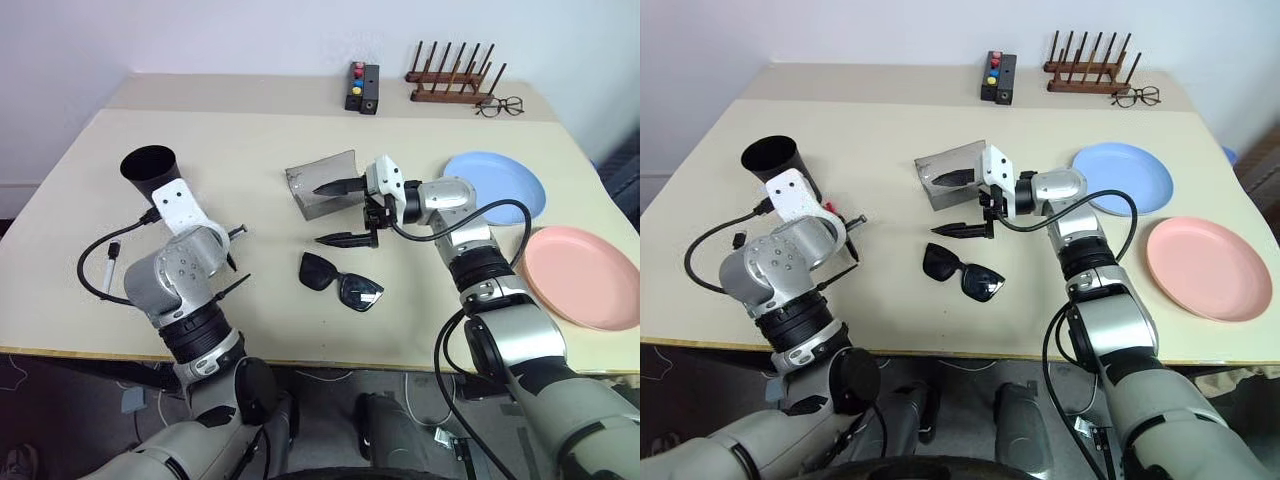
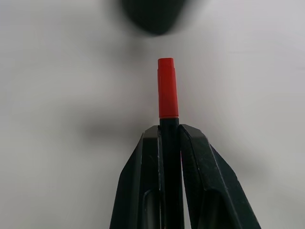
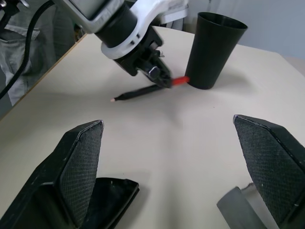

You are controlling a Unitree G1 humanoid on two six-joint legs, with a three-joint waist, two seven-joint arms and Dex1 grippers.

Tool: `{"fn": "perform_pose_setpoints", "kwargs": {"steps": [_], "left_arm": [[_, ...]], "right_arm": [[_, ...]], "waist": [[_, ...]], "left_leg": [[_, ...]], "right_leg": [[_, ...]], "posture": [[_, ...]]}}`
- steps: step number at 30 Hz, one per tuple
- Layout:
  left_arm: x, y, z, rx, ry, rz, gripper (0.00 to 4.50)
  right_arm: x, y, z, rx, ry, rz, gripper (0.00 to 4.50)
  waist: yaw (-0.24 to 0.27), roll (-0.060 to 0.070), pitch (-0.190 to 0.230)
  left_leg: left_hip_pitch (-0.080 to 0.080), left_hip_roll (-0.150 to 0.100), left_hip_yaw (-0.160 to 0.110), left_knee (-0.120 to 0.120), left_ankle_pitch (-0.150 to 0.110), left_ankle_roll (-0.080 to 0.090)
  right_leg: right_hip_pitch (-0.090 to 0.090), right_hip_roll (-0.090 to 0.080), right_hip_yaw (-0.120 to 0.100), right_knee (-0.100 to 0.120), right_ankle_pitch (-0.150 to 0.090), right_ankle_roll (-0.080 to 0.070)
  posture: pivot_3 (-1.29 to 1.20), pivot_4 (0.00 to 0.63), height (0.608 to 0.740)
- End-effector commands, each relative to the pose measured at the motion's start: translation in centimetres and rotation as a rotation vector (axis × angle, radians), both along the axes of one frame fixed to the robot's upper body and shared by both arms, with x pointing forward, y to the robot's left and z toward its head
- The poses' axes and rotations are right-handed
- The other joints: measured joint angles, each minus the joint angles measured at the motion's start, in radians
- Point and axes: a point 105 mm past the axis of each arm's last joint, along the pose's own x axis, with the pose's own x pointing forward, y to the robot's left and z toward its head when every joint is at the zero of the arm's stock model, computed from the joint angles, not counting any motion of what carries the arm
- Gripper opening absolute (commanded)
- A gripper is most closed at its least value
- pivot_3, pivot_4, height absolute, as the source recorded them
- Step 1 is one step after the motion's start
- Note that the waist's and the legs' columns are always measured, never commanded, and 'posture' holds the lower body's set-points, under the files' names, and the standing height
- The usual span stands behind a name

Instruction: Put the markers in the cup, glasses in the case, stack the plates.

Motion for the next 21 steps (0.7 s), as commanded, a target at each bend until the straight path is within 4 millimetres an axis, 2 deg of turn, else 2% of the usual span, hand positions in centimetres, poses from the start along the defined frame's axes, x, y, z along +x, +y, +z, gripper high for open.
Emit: {"fn": "perform_pose_setpoints", "kwargs": {"steps": [1, 5, 7, 13, 15, 17, 19, 21], "left_arm": [[0.5, -2.3, 0.7, -0.053, -0.061, -0.063, 0.54], [1.2, -2.6, 1.8, -0.022, -0.113, -0.090, 0.54], [1.8, -3.0, 3.0, -0.007, -0.175, -0.119, 0.02], [3.0, -3.9, 6.3, 0.146, -0.325, -0.214, 0.01], [3.7, -3.8, 9.0, 0.257, -0.451, -0.245, 0.01], [4.4, -3.2, 11.6, 0.293, -0.568, -0.231, 0.01], [5.0, -1.6, 14.6, 0.344, -0.706, -0.174, 0.01], [5.5, 0.2, 16.7, 0.390, -0.791, -0.098, 0.01]], "right_arm": [[0.0, -0.1, 2.4, 0.057, -0.070, -0.002, 4.50], [0.2, -0.6, 2.4, 0.056, -0.076, -0.021, 4.50], [0.2, -0.7, 2.5, 0.058, -0.080, -0.029, 4.50], [0.4, -1.0, 3.1, 0.070, -0.090, -0.044, 4.50], [0.4, -1.0, 3.3, 0.076, -0.094, -0.045, 4.50], [0.4, -0.9, 3.4, 0.081, -0.096, -0.044, 4.50], [0.3, -0.9, 3.5, 0.083, -0.098, -0.044, 4.50], [0.3, -0.8, 3.6, 0.086, -0.100, -0.043, 4.50]], "waist": [[-0.004, 0.000, 0.000], [-0.002, 0.000, 0.000], [0.001, 0.000, 0.000], [0.000, 0.000, 0.000], [-0.001, 0.000, 0.000], [-0.002, 0.000, 0.000], [-0.001, 0.000, 0.000], [-0.001, 0.000, 0.000]], "left_leg": [[0.000, 0.000, 0.000, 0.000, 0.000, 0.000], [0.000, 0.000, 0.000, -0.001, 0.000, 0.000], [0.000, 0.000, 0.000, -0.001, 0.000, 0.000], [0.000, 0.000, 0.000, 0.000, 0.000, 0.000], [0.000, 0.000, 0.000, -0.001, 0.000, 0.000], [0.000, 0.000, 0.000, -0.001, 0.001, -0.001], [0.000, 0.000, 0.000, -0.001, 0.001, -0.001], [0.000, 0.000, 0.000, -0.001, 0.001, -0.001]], "right_leg": [[-0.001, 0.000, 0.000, 0.000, 0.000, 0.000], [-0.001, 0.000, 0.000, 0.000, 0.000, 0.000], [-0.001, 0.000, 0.000, 0.000, 0.000, 0.000], [0.000, 0.000, 0.000, 0.000, 0.000, 0.000], [-0.001, 0.000, 0.000, 0.000, 0.000, 0.000], [-0.002, 0.001, 0.000, 0.001, 0.000, 0.000], [-0.002, 0.001, 0.000, 0.001, 0.000, 0.000], [-0.002, 0.000, 0.000, 0.001, 0.000, 0.000]], "posture": [[0.00, 0.150, 0.740], [0.00, 0.150, 0.740], [0.00, 0.150, 0.740], [0.00, 0.150, 0.740], [0.00, 0.150, 0.740], [0.00, 0.150, 0.740], [0.00, 0.150, 0.740], [0.00, 0.150, 0.740]]}}
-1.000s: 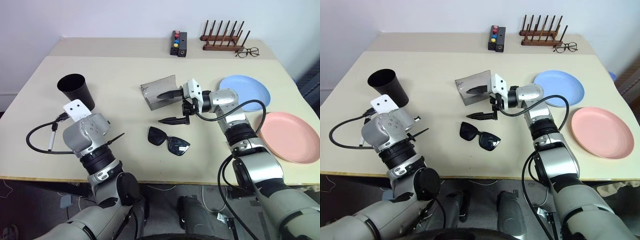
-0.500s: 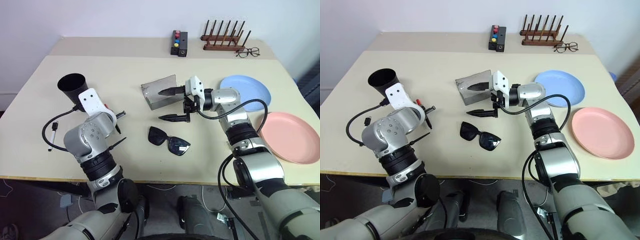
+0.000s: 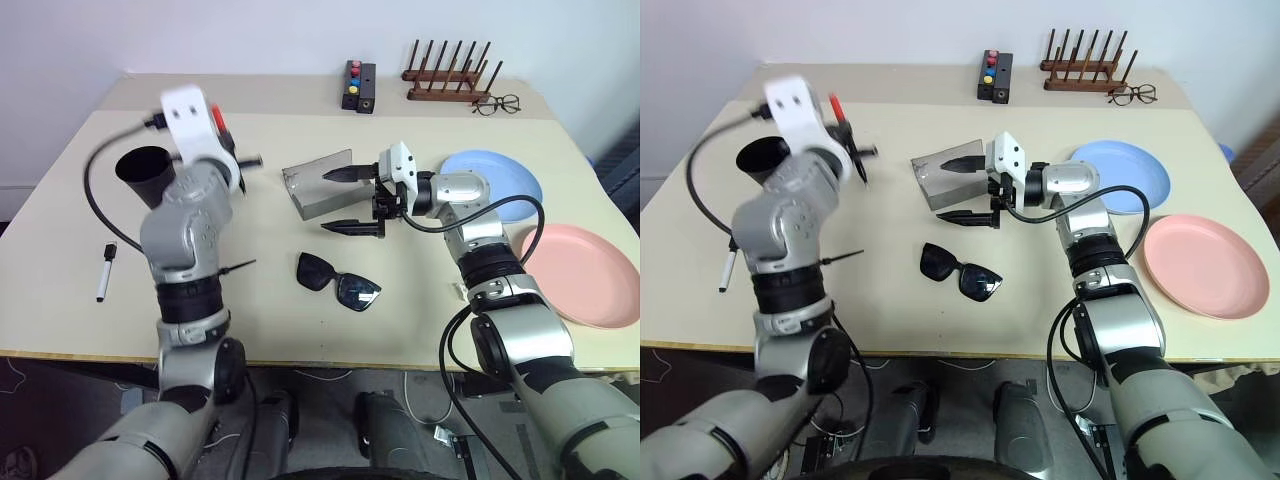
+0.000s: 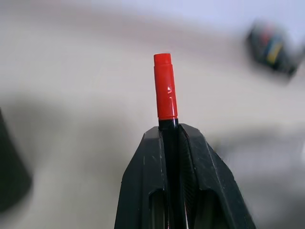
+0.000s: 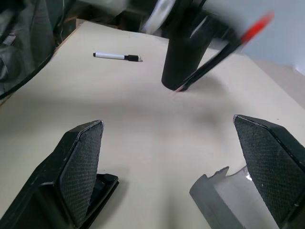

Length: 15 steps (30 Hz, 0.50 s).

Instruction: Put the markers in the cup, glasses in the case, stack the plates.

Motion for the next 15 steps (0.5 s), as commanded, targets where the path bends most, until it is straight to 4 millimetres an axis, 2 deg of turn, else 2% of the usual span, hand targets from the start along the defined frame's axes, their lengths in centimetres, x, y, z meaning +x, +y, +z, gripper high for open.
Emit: {"fn": "perform_pose_setpoints", "kwargs": {"steps": [1, 4, 6, 11, 15], "left_arm": [[0.4, 2.3, 4.4, 0.029, -0.216, 0.093, 0.01], [-0.1, 4.9, 6.7, 0.057, -0.384, 0.202, 0.01], [-0.3, 5.9, 7.1, 0.046, -0.439, 0.229, 0.01], [-1.3, 8.5, 6.2, 0.177, -0.502, 0.322, 0.01], [-2.3, 9.5, 5.1, 0.246, -0.532, 0.345, 0.01]], "right_arm": [[-0.1, 0.2, 2.0, 0.041, -0.062, 0.010, 4.50], [-0.2, 0.4, 2.3, 0.049, -0.069, 0.014, 4.50], [-0.2, 0.5, 2.5, 0.055, -0.073, 0.017, 4.50], [-0.9, 1.6, 3.9, 0.121, -0.074, 0.057, 4.50], [-0.9, 2.2, 4.5, 0.173, -0.061, 0.042, 4.50]], "waist": [[0.000, 0.000, 0.000], [0.000, 0.000, 0.000], [0.001, 0.000, 0.000], [-0.002, 0.000, 0.000], [0.000, 0.000, 0.000]], "left_leg": [[0.000, 0.000, 0.000, 0.000, 0.000, 0.000], [0.000, 0.000, 0.000, -0.001, 0.000, 0.000], [0.000, 0.000, 0.000, -0.001, 0.000, 0.000], [0.000, 0.000, 0.000, -0.001, 0.000, 0.000], [0.000, 0.000, 0.000, -0.002, 0.000, 0.000]], "right_leg": [[0.000, 0.000, 0.000, 0.000, 0.000, 0.000], [0.000, 0.000, 0.000, 0.000, 0.000, 0.000], [-0.001, 0.000, 0.000, 0.000, 0.000, 0.000], [-0.001, 0.000, 0.000, 0.000, 0.000, 0.000], [-0.002, 0.000, 0.001, 0.001, 0.000, 0.000]], "posture": [[0.00, 0.150, 0.740], [0.00, 0.150, 0.740], [0.00, 0.150, 0.740], [0.00, 0.150, 0.740], [0.00, 0.150, 0.740]]}}
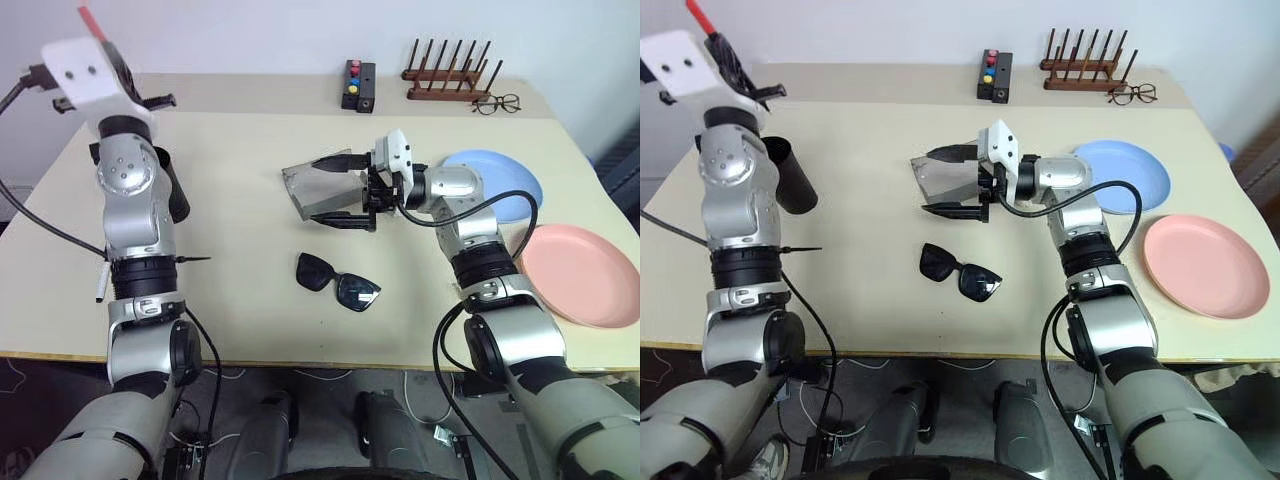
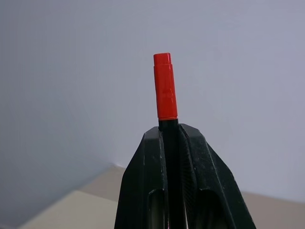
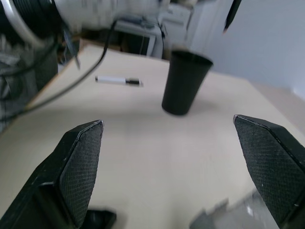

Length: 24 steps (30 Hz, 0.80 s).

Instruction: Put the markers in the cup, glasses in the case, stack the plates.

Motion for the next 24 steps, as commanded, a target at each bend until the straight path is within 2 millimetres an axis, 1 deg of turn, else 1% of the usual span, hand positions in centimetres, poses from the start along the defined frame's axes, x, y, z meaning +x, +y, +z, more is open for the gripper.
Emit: {"fn": "perform_pose_setpoints", "kwargs": {"steps": [1, 6, 10, 16, 20, 22, 24], "left_arm": [[-1.7, 0.5, 1.0, 0.075, -0.091, 0.026, 0.01], [-2.5, 1.3, 0.4, 0.103, -0.100, 0.044, 0.01], [-2.8, 1.4, 0.4, 0.134, -0.102, 0.054, 0.01], [-2.9, 1.5, 0.0, 0.143, -0.099, 0.059, 0.01], [-2.9, 1.5, -0.7, 0.165, -0.089, 0.054, 0.01], [-2.7, 1.4, -1.6, 0.202, -0.071, 0.049, 0.01], [-2.4, 1.7, -2.4, 0.192, -0.057, 0.050, 0.01]], "right_arm": [[-0.1, 0.5, 2.5, 0.101, -0.028, -0.009, 4.50], [0.2, 0.5, 2.8, 0.160, 0.028, -0.019, 4.50], [0.6, 0.5, 3.1, 0.205, 0.083, -0.028, 4.50], [0.9, 0.4, 2.9, 0.199, 0.110, -0.037, 4.50], [1.0, 0.3, 2.4, 0.185, 0.122, -0.038, 4.50], [1.0, 0.3, 2.3, 0.180, 0.121, -0.040, 4.50], [1.0, 0.3, 2.2, 0.179, 0.120, -0.040, 4.50]], "waist": [[0.001, 0.000, 0.000], [0.005, 0.000, 0.000], [0.002, 0.000, 0.000], [0.001, 0.000, 0.000], [0.001, 0.000, 0.000], [0.002, 0.000, 0.000], [0.002, 0.000, 0.000]], "left_leg": [[0.000, 0.000, 0.000, 0.000, 0.000, 0.000], [0.000, 0.000, 0.000, 0.001, 0.000, 0.000], [0.000, 0.000, 0.000, 0.000, 0.000, 0.000], [0.000, 0.000, 0.000, 0.000, 0.000, 0.000], [0.000, 0.000, 0.000, 0.000, 0.000, 0.000], [0.000, 0.000, 0.000, 0.000, 0.000, 0.000], [0.000, 0.000, 0.000, 0.000, 0.000, 0.000]], "right_leg": [[0.000, 0.000, 0.000, 0.000, 0.000, 0.000], [0.000, 0.000, 0.000, 0.000, 0.000, 0.000], [-0.001, 0.000, 0.000, 0.001, 0.000, 0.000], [-0.001, 0.000, 0.000, 0.002, 0.000, 0.000], [-0.001, 0.000, 0.000, 0.002, 0.000, 0.000], [-0.001, 0.000, 0.000, 0.002, 0.000, 0.000], [-0.001, 0.000, 0.000, 0.002, 0.000, 0.000]], "posture": [[0.00, 0.150, 0.740], [0.00, 0.150, 0.740], [0.00, 0.150, 0.740], [0.00, 0.150, 0.740], [0.00, 0.150, 0.740], [0.00, 0.150, 0.740], [0.00, 0.150, 0.740]]}}
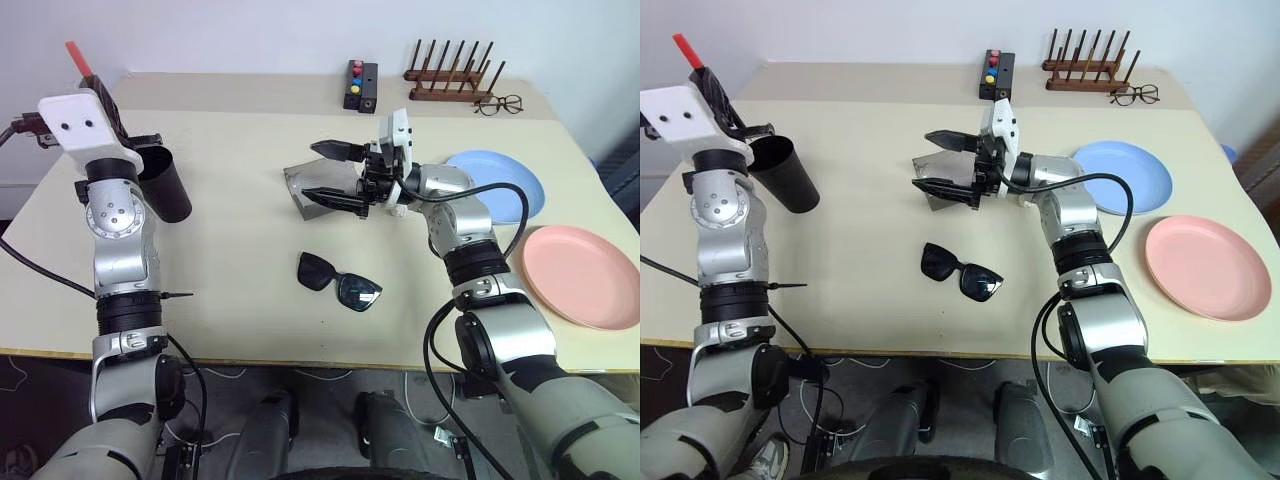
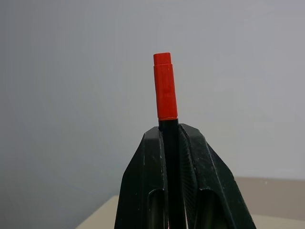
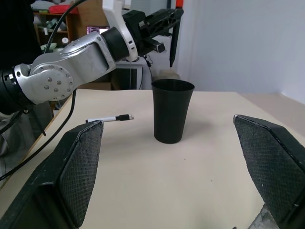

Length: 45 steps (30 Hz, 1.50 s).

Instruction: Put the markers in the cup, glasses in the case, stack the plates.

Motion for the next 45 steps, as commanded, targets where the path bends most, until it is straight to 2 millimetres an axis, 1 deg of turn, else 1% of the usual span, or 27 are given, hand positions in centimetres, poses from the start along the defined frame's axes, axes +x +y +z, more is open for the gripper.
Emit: {"fn": "perform_pose_setpoints", "kwargs": {"steps": [1, 5, 11, 14, 18, 19, 20, 24, 27, 33, 36, 39, 42, 45], "left_arm": [[0.1, 0.0, -0.1, 0.039, -0.017, 0.001, 0.01], [0.9, -0.3, -1.3, 0.032, 0.012, -0.008, 0.01], [1.3, -0.5, -2.6, 0.019, 0.039, -0.021, 0.01], [1.4, -0.7, -3.0, 0.010, 0.044, -0.036, 1.29], [1.3, -0.6, -3.3, -0.001, 0.048, -0.040, 3.34], [1.1, -0.6, -3.3, -0.003, 0.048, -0.040, 3.95], [1.0, -0.5, -3.2, -0.005, 0.046, -0.041, 4.44], [0.3, -0.4, -2.5, -0.008, 0.027, -0.055, 4.48], [-1.0, -0.7, -0.5, 0.014, -0.007, -0.101, 4.48], [-3.2, -0.2, 1.9, 0.006, 0.010, -0.174, 4.48], [-4.0, 0.9, 2.2, -0.020, 0.105, -0.199, 4.48], [-4.5, 2.2, 1.9, 0.000, 0.255, -0.176, 4.48], [-5.6, 4.5, 1.2, 0.013, 0.434, -0.156, 4.48], [-6.8, 6.2, 0.9, 0.061, 0.593, -0.142, 4.48]], "right_arm": [[-0.1, 0.0, 1.4, 0.020, -0.050, 0.007, 4.50], [-0.2, -0.1, 1.5, 0.020, -0.054, 0.007, 4.50], [-0.2, -0.4, 1.7, 0.022, -0.062, -0.005, 4.50], [-0.2, -0.6, 1.7, 0.021, -0.064, -0.011, 4.50], [-0.1, -0.7, 1.8, 0.021, -0.065, -0.018, 4.50], [-0.1, -0.7, 1.8, 0.021, -0.065, -0.021, 4.50], [0.0, -0.7, 1.7, 0.021, -0.065, -0.022, 4.50], [0.0, -0.7, 1.6, 0.021, -0.062, -0.027, 4.50], [0.1, -0.7, 1.5, 0.021, -0.061, -0.030, 4.50], [0.2, -0.7, 1.5, 0.025, -0.063, -0.034, 4.50], [0.2, -0.8, 1.3, 0.024, -0.058, -0.036, 4.50], [0.0, -1.0, 0.9, 0.013, -0.045, -0.030, 4.50], [-0.6, -1.3, 0.0, -0.023, -0.025, -0.009, 4.50], [-1.0, -1.6, -0.5, -0.033, -0.016, 0.001, 4.50]], "waist": [[0.000, 0.000, 0.000], [0.000, 0.000, 0.000], [0.000, 0.000, 0.000], [0.000, 0.000, 0.000], [0.000, 0.000, 0.000], [0.000, 0.000, 0.000], [0.000, 0.000, 0.000], [0.000, 0.000, 0.000], [-0.002, 0.000, 0.000], [-0.004, 0.000, 0.000], [-0.005, 0.000, 0.000], [-0.007, 0.000, 0.000], [-0.008, 0.000, 0.000], [-0.009, 0.000, 0.000]], "left_leg": [[0.000, 0.000, 0.000, 0.000, 0.000, 0.000], [0.000, 0.000, 0.000, 0.000, 0.000, 0.000], [0.000, 0.000, 0.000, 0.000, 0.000, 0.000], [0.000, 0.000, 0.000, 0.000, 0.000, 0.000], [0.000, 0.000, 0.000, 0.000, 0.000, 0.000], [0.000, 0.000, 0.000, 0.000, 0.000, 0.000], [0.000, 0.000, 0.000, 0.000, 0.000, 0.000], [0.000, 0.000, 0.000, 0.000, 0.000, 0.000], [0.000, 0.000, 0.000, 0.000, 0.000, 0.000], [0.000, 0.001, -0.001, 0.000, 0.000, 0.000], [0.000, 0.001, -0.001, -0.001, 0.000, 0.000], [0.000, 0.001, -0.001, -0.001, 0.000, 0.000], [0.000, 0.001, -0.001, -0.002, 0.000, 0.000], [0.000, 0.001, 0.000, -0.002, 0.000, 0.000]], "right_leg": [[0.000, 0.000, 0.000, 0.000, 0.000, 0.000], [0.000, 0.000, 0.000, 0.000, 0.000, 0.000], [-0.001, 0.000, 0.000, 0.001, 0.000, 0.000], [-0.001, 0.000, 0.000, 0.001, 0.000, 0.000], [-0.001, 0.000, 0.000, 0.001, 0.000, 0.000], [-0.001, 0.000, 0.000, 0.001, 0.000, 0.000], [-0.001, 0.000, 0.000, 0.001, 0.000, 0.000], [-0.002, 0.000, 0.000, 0.002, 0.000, 0.000], [-0.002, 0.000, 0.000, 0.002, 0.000, 0.000], [-0.002, 0.000, 0.001, 0.002, 0.000, 0.000], [-0.003, 0.000, 0.001, 0.002, 0.000, 0.000], [-0.004, 0.000, 0.001, 0.003, 0.000, 0.000], [-0.004, 0.000, 0.002, 0.004, 0.000, 0.000], [-0.006, 0.000, 0.002, 0.005, -0.001, -0.001]], "posture": [[0.00, 0.150, 0.740], [0.00, 0.150, 0.740], [0.00, 0.150, 0.740], [0.00, 0.150, 0.740], [0.00, 0.150, 0.740], [0.00, 0.150, 0.740], [0.00, 0.150, 0.740], [0.00, 0.150, 0.740], [0.00, 0.150, 0.740], [0.00, 0.150, 0.740], [0.00, 0.150, 0.740], [0.00, 0.150, 0.740], [0.00, 0.150, 0.740], [0.00, 0.150, 0.740]]}}
